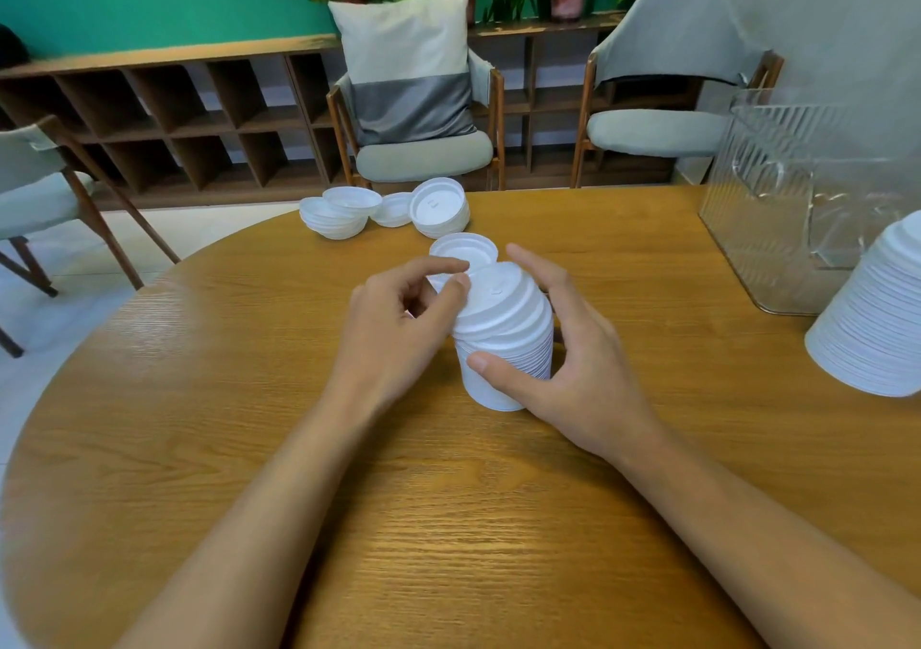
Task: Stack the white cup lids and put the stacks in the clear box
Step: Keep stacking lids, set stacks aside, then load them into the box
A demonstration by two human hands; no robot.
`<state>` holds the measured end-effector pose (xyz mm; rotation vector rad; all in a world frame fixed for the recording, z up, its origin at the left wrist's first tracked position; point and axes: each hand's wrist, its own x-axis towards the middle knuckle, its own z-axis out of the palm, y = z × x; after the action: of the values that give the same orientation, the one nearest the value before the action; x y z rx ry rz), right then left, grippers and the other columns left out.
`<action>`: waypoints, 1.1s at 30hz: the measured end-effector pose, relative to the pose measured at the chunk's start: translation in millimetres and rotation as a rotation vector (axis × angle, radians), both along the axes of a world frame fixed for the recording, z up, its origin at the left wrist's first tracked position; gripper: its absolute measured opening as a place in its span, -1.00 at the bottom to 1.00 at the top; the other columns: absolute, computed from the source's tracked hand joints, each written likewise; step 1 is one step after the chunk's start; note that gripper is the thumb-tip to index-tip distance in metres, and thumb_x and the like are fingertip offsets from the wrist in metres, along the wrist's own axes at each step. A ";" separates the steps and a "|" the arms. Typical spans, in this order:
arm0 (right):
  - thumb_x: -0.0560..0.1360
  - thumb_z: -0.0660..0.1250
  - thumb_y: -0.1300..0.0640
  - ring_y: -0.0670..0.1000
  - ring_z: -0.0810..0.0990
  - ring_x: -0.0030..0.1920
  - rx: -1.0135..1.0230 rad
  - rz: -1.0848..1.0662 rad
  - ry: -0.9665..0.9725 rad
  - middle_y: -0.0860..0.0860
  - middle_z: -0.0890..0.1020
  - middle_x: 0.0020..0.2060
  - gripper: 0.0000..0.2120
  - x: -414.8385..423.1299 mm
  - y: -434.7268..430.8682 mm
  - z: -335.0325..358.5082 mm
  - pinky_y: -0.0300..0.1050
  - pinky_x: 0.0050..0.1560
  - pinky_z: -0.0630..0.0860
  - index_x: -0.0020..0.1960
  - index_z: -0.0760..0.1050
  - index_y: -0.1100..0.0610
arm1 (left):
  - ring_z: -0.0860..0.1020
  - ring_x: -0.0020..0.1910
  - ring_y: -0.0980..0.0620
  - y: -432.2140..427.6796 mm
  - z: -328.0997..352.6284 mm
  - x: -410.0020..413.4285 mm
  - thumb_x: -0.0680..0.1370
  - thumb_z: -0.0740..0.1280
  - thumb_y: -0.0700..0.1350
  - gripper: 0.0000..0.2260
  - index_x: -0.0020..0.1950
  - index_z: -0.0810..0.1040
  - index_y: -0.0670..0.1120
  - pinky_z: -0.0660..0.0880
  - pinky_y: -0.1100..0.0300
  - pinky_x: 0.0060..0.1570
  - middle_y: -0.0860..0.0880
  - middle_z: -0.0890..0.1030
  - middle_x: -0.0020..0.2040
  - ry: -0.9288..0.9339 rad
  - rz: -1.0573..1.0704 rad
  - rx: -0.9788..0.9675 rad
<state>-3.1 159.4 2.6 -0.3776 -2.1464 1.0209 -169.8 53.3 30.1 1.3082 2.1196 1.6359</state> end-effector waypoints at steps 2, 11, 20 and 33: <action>0.43 0.59 -0.11 -0.14 0.50 0.37 0.018 -0.010 0.001 -0.20 0.51 0.36 -0.24 -0.8 0.3 -0.5 -0.21 0.30 0.49 0.53 0.33 -0.16 | 0.55 -0.23 0.16 -2.4 4.3 2.4 0.56 0.35 0.15 -0.77 0.12 0.72 0.13 0.49 0.13 -0.16 0.12 0.61 -0.26 0.049 0.008 -0.054; 0.42 0.59 -0.13 -0.19 0.52 0.33 -0.038 0.009 -0.008 -0.25 0.53 0.31 -0.12 0.2 -1.6 1.1 -0.28 0.27 0.50 0.60 0.19 -0.22 | 0.59 0.31 0.08 -11.3 15.2 -4.9 0.51 0.49 -0.10 -0.48 0.47 0.53 0.07 0.54 -0.03 0.28 0.05 0.66 0.27 -0.169 -0.409 -0.024; 0.42 0.61 -0.09 -0.08 0.54 0.33 0.018 -0.008 0.008 -0.16 0.54 0.32 -0.25 -2.5 0.6 -1.7 -0.09 0.29 0.52 0.52 0.36 -0.09 | 0.53 0.28 0.19 -3.7 6.2 7.5 0.41 0.44 0.28 -0.46 0.35 0.61 0.14 0.43 0.29 0.19 0.13 0.56 0.29 -0.041 -0.242 -0.024; 0.40 0.63 -0.11 -0.20 0.49 0.35 -0.008 -0.031 0.009 -0.21 0.52 0.34 -0.20 -2.3 -0.2 -1.2 -0.32 0.27 0.45 0.53 0.34 -0.11 | 0.59 0.10 0.14 -2.4 1.6 9.1 0.32 0.57 0.26 -0.48 0.21 0.67 0.10 0.49 0.31 0.05 0.14 0.61 0.11 0.059 -0.165 0.014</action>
<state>-5.4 159.3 1.4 -0.4080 -2.1222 1.0116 -160.8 51.0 31.6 1.5094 1.9748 1.5669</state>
